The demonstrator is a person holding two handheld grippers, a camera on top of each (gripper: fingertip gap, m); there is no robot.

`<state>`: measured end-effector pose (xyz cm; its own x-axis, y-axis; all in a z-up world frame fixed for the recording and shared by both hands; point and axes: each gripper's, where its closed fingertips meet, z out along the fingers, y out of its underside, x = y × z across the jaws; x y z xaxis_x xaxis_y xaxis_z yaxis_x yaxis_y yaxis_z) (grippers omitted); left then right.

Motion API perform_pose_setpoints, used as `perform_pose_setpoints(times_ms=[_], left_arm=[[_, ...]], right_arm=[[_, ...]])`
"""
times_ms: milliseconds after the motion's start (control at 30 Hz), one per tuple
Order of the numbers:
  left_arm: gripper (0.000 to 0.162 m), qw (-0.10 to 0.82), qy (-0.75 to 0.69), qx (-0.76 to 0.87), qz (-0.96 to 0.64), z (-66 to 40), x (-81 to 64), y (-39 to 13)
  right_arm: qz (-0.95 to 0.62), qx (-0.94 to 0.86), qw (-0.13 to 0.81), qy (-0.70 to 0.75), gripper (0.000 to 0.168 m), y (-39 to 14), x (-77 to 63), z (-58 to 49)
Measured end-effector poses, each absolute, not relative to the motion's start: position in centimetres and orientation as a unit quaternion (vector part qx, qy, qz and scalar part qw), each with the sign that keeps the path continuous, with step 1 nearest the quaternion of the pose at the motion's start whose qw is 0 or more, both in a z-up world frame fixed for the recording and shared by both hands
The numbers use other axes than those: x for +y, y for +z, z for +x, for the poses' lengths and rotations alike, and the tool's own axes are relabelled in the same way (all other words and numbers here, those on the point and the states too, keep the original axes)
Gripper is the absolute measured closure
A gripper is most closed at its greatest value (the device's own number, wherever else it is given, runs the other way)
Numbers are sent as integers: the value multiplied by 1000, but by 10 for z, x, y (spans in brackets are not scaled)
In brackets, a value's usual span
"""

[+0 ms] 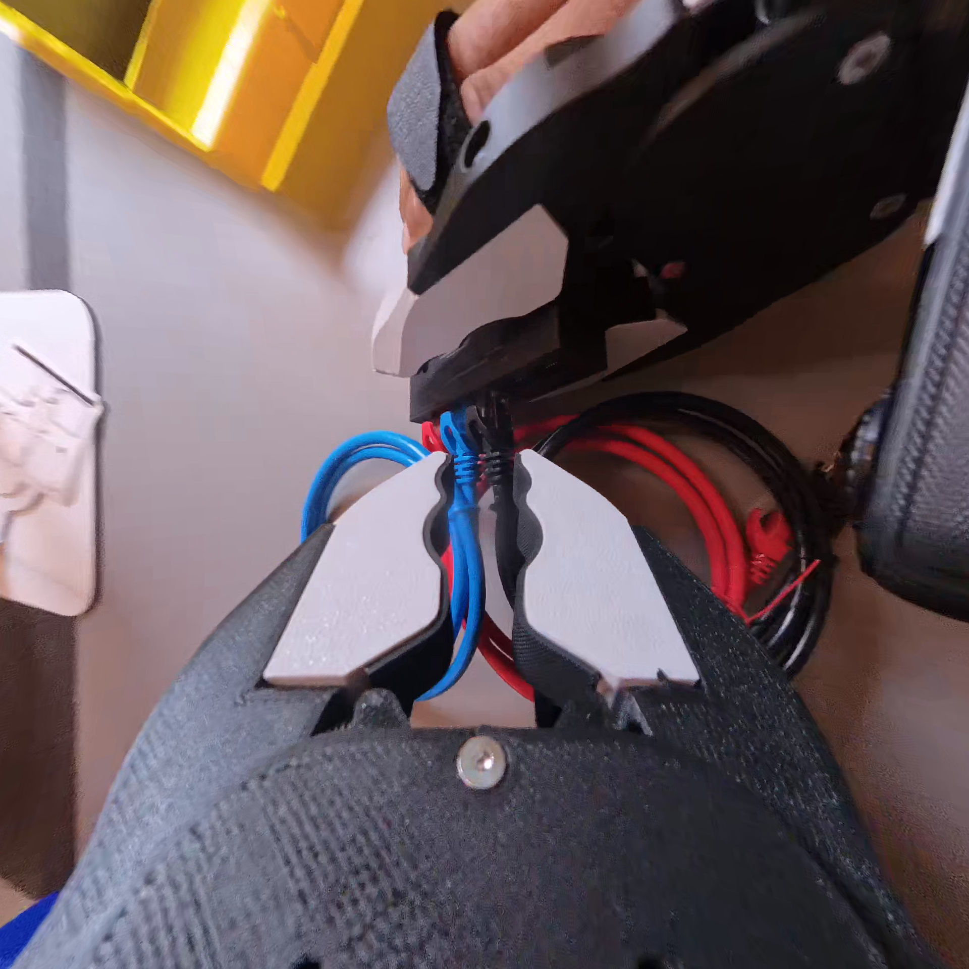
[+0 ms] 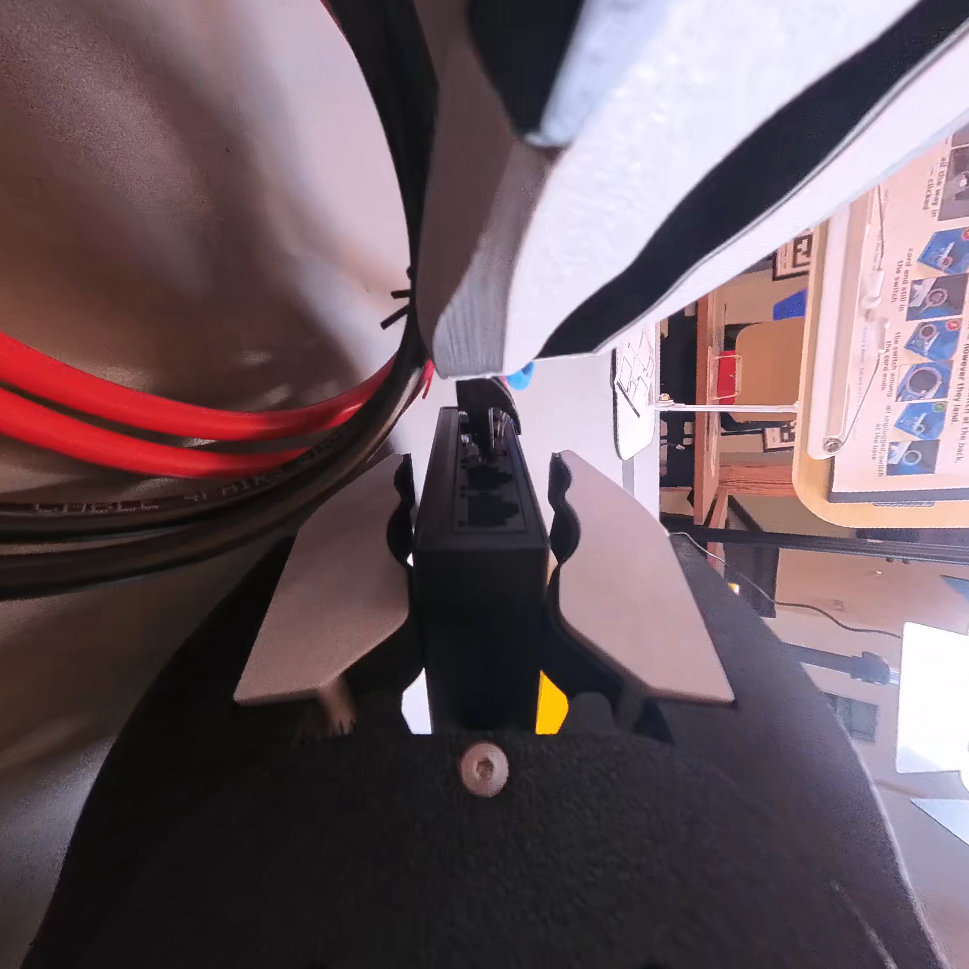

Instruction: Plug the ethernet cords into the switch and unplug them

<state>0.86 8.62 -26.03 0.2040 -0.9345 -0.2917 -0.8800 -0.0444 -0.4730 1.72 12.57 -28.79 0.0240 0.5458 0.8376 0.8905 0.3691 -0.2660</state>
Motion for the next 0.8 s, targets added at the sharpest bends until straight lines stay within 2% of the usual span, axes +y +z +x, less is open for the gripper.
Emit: perform_pose_setpoints(times_ms=[67, 167, 233, 333, 500, 800], left_arm=[[146, 305, -16, 647, -699, 9, 84, -260], [144, 316, 23, 659, -682, 7, 85, -256], [152, 304, 26, 663, -684, 6, 82, -257], [154, 288, 45, 665, -688, 4, 84, -260], [155, 287, 28, 682, -672, 10, 85, -256], [159, 322, 12, 708, -629, 23, 91, -259]], right_arm=[[-536, -673, 478, -175, 117, -288, 126, 17], [-545, -670, 476, -164, 117, -288, 125, 17], [-550, -668, 475, -159, 117, -288, 126, 18], [-558, -665, 473, -151, 117, -289, 126, 18], [-576, -652, 479, -116, 117, -288, 125, 20], [-561, -652, 489, -146, 118, -288, 131, 29]])
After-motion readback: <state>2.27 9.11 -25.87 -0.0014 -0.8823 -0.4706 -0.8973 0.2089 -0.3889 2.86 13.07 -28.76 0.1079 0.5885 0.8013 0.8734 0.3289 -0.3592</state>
